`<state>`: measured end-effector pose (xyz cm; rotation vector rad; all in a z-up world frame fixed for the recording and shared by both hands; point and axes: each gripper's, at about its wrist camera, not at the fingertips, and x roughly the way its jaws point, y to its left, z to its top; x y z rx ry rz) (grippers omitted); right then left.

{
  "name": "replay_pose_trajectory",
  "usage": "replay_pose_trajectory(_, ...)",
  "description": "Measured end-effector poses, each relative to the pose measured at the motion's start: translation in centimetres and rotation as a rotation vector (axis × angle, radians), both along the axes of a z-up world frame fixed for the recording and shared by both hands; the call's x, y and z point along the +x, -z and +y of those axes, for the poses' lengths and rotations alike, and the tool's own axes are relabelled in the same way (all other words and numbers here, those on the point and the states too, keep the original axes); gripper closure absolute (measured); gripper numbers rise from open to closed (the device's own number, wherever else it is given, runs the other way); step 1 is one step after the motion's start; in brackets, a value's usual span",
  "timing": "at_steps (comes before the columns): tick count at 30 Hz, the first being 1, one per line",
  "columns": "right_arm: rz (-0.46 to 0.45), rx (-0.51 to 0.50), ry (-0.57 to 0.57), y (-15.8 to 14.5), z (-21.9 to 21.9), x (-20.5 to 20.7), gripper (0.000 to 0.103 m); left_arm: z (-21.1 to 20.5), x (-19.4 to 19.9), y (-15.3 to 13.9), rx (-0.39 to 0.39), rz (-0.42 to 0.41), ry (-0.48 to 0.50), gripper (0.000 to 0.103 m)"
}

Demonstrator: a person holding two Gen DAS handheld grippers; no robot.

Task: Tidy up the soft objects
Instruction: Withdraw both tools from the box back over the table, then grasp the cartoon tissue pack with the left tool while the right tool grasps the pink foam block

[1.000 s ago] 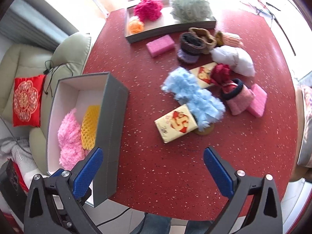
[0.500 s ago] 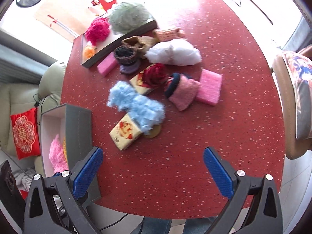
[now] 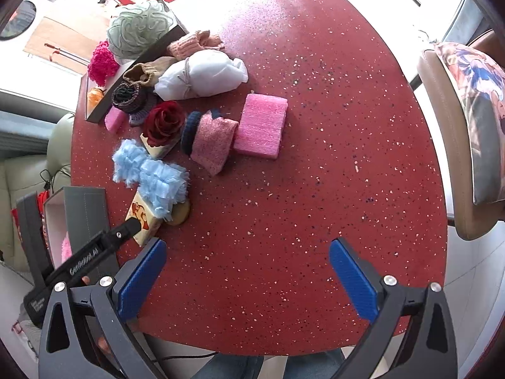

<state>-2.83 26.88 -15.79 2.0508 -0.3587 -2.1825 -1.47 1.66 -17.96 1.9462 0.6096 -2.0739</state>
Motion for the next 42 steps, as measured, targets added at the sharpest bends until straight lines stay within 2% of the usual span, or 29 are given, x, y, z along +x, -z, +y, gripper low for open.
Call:
replay_pose_trajectory(8,-0.037,-0.001,-0.029,1.9,1.4,-1.2,0.0,-0.1,-1.4,2.8,-0.063,-0.067,-0.042,0.001)
replay_pose_trajectory(13,-0.03,0.023,-0.084,2.8,0.8,-3.3,0.0,-0.4,-1.3,3.3,-0.14,-0.097,-0.06,0.001)
replay_pose_trajectory(17,-0.033,0.035,-0.108,3.5,0.4,-4.8,0.0,-1.1,-0.9,4.3,-0.133,-0.127,-0.073,0.001)
replay_pose_trajectory(22,-0.053,0.076,-0.085,5.3,0.4,-7.4,0.0,-0.1,-1.7,4.9,-0.171,-0.133,-0.044,0.001)
replay_pose_trajectory(27,-0.074,0.13,-0.023,7.2,0.8,-10.2,0.0,-0.1,-2.6,5.4,-0.157,-0.135,-0.052,0.001)
replay_pose_trajectory(33,-0.085,0.116,0.125,8.4,2.4,-12.8,0.0,-0.7,-2.9,6.0,-0.14,-0.142,-0.06,0.001)
replay_pose_trajectory(37,-0.12,0.11,0.105,9.8,1.7,-14.1,0.0,-1.9,-2.1,6.9,-0.104,-0.146,-0.087,0.0)
replay_pose_trajectory(39,-0.139,0.135,0.086,10.5,1.0,-14.2,0.0,-2.8,-1.6,7.2,-0.07,-0.144,-0.108,0.0)
replay_pose_trajectory(42,-0.146,0.186,0.065,10.8,-0.2,-14.4,0.0,-3.2,-1.5,7.4,-0.073,-0.143,-0.099,0.0)
